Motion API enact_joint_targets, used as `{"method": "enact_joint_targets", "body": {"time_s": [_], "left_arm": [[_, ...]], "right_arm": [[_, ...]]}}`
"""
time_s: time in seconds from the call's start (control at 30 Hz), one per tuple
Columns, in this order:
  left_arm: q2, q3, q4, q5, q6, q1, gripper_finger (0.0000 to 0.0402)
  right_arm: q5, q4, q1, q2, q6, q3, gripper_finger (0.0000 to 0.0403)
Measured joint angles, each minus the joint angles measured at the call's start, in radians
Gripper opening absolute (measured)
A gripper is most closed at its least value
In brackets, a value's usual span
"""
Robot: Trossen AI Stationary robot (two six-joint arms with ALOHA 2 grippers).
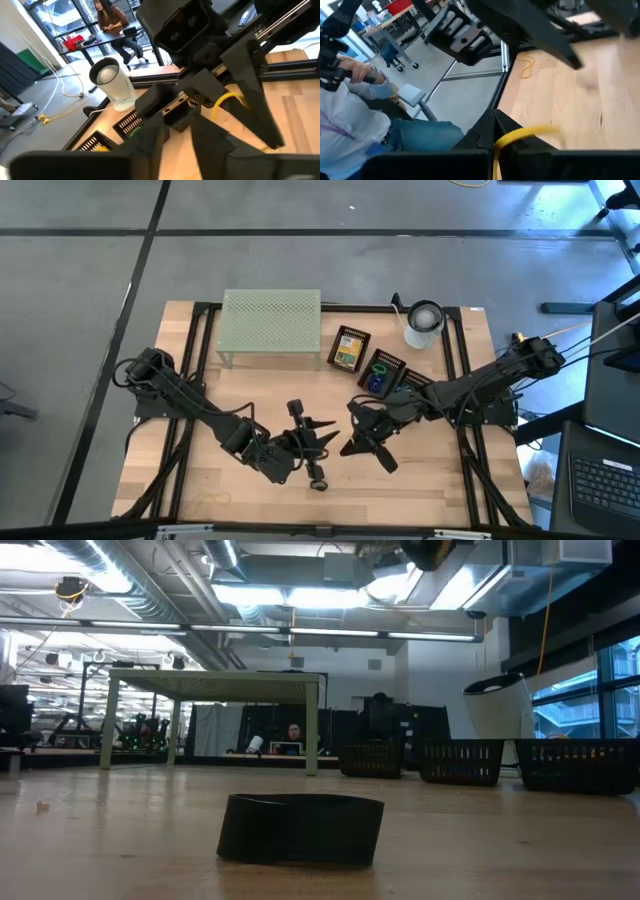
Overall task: Pick & Place Office Desk Supplies
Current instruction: Put the yellow rubber band into the bottom black bin
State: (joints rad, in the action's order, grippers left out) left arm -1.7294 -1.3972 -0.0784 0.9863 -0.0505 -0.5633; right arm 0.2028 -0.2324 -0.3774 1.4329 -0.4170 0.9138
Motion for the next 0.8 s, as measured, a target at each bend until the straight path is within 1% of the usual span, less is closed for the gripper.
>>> {"method": "enact_joint_targets", "body": {"time_s": [0.13,0.2,0.27,0.43,0.6,0.7,0.8], "left_arm": [[0.000,0.000,0.000,0.002,-0.031,-0.013,0.0148],[0.000,0.000,0.000,0.002,-0.040,-0.024,0.0167],[0.000,0.000,0.000,0.007,-0.041,-0.037,0.0178],[0.000,0.000,0.000,0.010,-0.078,-0.078,0.0179],[0.000,0.000,-0.001,0.011,-0.089,-0.125,0.0176],[0.000,0.000,-0.002,0.027,-0.094,-0.151,0.0176],[0.000,0.000,-0.002,0.071,-0.094,-0.173,0.0175]], "right_arm": [[-0.002,0.098,0.026,-0.019,-0.103,0.000,0.0003],[-0.036,0.190,0.043,-0.049,-0.140,0.000,0.0003],[-0.090,0.300,0.060,-0.086,-0.159,0.000,0.0003],[-0.239,0.617,0.092,-0.198,-0.208,0.000,0.0003],[-0.382,0.944,0.108,-0.276,-0.324,0.000,0.0003],[-0.440,1.072,0.109,-0.298,-0.378,0.000,0.0003],[-0.493,1.155,0.109,-0.304,-0.430,0.000,0.0002]]}}
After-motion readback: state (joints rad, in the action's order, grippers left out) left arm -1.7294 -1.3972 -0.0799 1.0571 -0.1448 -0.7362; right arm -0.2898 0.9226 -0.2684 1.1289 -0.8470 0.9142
